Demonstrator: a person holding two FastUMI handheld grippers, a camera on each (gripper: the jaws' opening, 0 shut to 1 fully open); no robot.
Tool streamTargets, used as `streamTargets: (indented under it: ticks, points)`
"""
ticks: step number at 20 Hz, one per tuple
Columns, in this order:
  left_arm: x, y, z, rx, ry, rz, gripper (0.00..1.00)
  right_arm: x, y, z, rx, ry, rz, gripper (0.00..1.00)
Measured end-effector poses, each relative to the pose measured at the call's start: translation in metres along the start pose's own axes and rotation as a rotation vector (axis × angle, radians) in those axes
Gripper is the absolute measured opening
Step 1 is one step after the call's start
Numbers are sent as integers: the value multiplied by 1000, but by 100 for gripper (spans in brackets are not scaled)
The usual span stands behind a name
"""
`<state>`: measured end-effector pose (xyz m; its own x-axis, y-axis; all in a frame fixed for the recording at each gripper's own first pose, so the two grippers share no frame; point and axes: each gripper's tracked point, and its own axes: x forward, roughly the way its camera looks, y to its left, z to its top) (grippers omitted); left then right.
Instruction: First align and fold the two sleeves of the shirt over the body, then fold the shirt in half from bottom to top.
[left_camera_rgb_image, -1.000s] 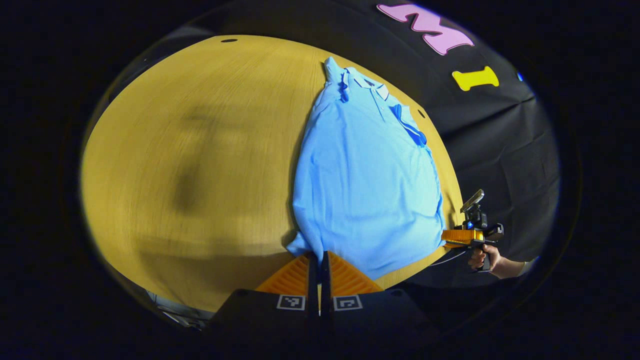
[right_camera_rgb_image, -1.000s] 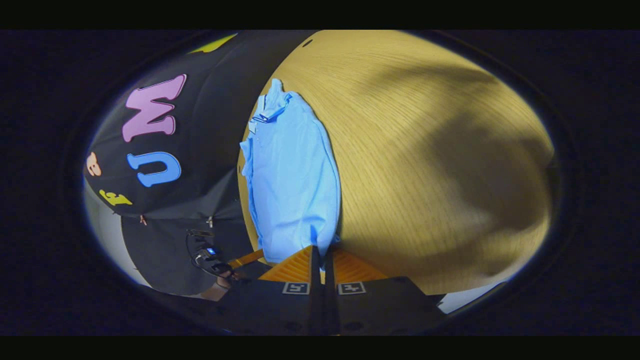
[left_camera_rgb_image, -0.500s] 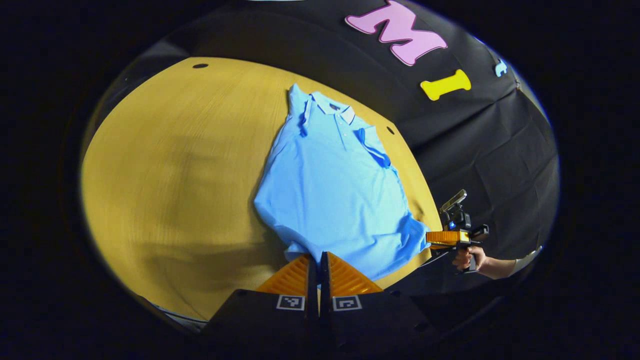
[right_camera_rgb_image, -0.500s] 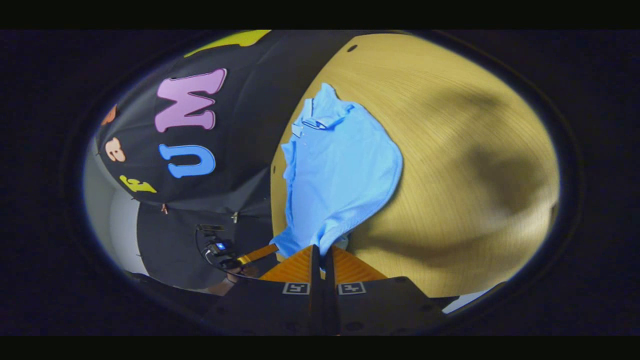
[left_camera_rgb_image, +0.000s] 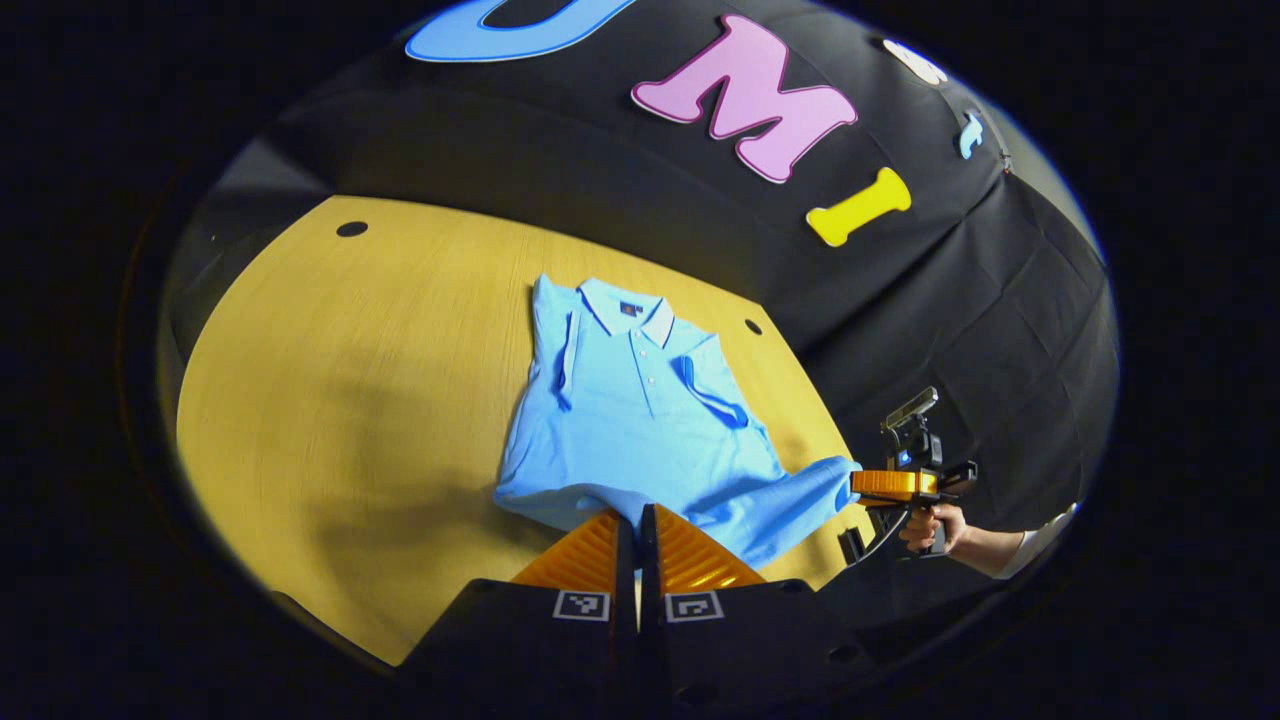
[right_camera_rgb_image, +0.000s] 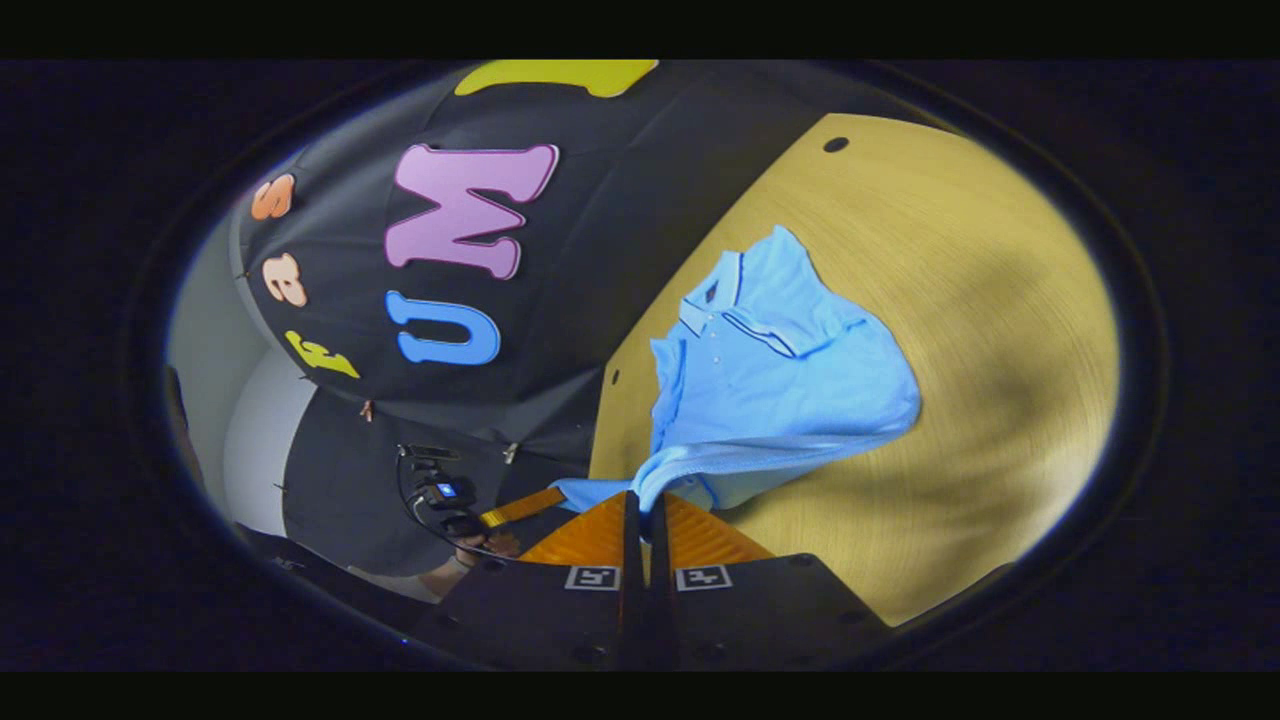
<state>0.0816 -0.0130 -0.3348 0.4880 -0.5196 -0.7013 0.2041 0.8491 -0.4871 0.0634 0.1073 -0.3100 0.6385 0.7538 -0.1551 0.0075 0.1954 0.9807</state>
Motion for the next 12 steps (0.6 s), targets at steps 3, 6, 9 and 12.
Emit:
streamTargets:
  ticks: [3, 6, 9, 12]
  points:
    - [11, 0, 28, 60, -14, 16, 6, 12, 19, 32, -35, -31, 35, 5]
    - [25, -3, 71, 90, -61, 22, 6, 26, 29, 66, -96, -45, 39, 5]
    - [39, -6, 116, 107, -116, 31, 6, 43, 42, 105, -148, -71, 56, 6]
    - [56, 4, 159, 129, -149, 67, 4, 66, 42, 150, -182, -99, 45, 5]
